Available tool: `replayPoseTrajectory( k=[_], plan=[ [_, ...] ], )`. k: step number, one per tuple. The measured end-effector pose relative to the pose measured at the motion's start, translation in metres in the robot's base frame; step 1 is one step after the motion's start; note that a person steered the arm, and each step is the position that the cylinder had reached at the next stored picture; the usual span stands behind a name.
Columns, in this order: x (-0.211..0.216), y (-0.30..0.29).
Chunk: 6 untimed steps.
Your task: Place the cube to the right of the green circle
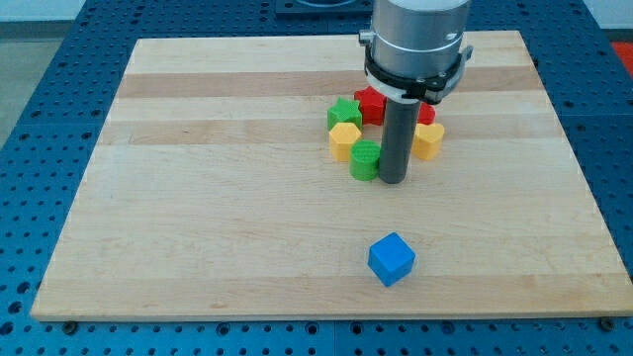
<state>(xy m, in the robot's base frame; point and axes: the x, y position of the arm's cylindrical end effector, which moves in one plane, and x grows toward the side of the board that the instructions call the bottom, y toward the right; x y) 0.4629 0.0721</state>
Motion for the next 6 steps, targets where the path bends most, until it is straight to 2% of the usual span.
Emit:
replayPoseTrajectory(
  k=[1,3,4,6],
  plan=[
    [0.019,-0.001],
    [0.043,-0.067],
    [0.075,-0.086],
    [0.111,-0.079]
  ],
)
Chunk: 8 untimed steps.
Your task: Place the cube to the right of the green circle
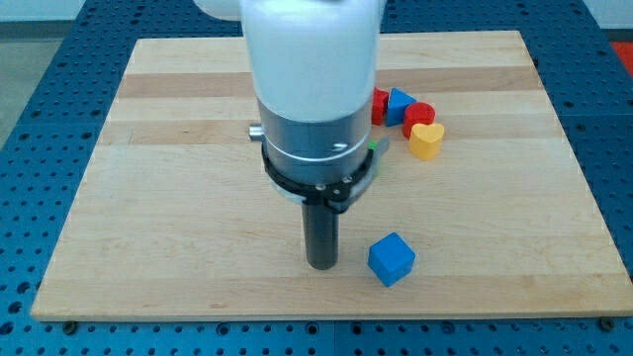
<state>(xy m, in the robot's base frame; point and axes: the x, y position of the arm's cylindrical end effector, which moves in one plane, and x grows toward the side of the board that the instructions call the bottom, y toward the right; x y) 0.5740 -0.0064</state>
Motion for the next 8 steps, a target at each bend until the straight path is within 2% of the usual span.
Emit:
replayPoseTrajectory(
  k=[2,3,8],
  plan=[
    [0.031,0.035],
    [0.027,0.057],
    [-0.042,0.128]
  ],
)
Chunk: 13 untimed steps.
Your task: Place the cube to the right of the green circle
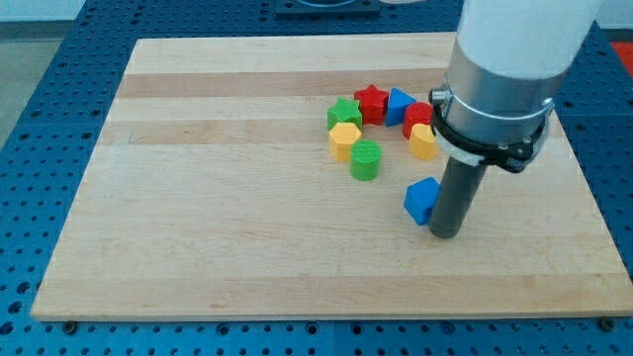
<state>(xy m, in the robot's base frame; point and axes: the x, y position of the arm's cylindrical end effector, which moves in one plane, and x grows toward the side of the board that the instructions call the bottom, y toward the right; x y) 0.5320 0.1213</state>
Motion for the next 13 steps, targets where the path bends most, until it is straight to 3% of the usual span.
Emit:
replayPoseTrajectory(
  k=[3,8,13],
  plan=[
    [0.005,-0.003],
    [-0.037,-0.029],
    [-0.049,-0.022]
  ],
)
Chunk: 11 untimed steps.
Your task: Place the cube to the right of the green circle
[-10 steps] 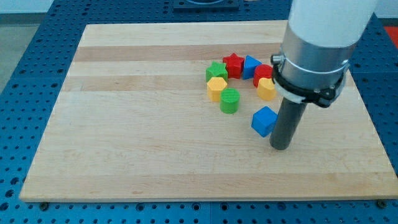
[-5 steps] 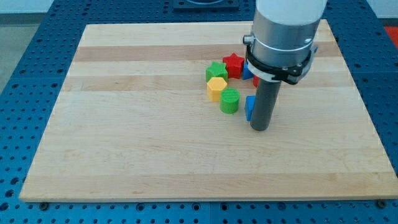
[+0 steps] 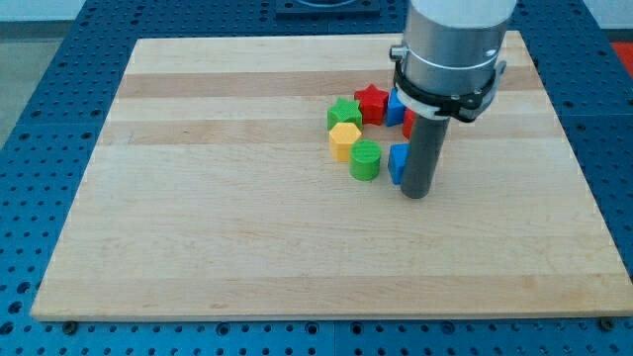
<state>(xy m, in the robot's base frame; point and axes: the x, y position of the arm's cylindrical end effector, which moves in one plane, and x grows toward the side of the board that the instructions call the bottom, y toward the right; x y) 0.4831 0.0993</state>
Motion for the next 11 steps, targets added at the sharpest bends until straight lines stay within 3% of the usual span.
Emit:
replayPoseTrajectory(
  k=[11],
  plan=[
    [-0.014,0.006]
  ],
)
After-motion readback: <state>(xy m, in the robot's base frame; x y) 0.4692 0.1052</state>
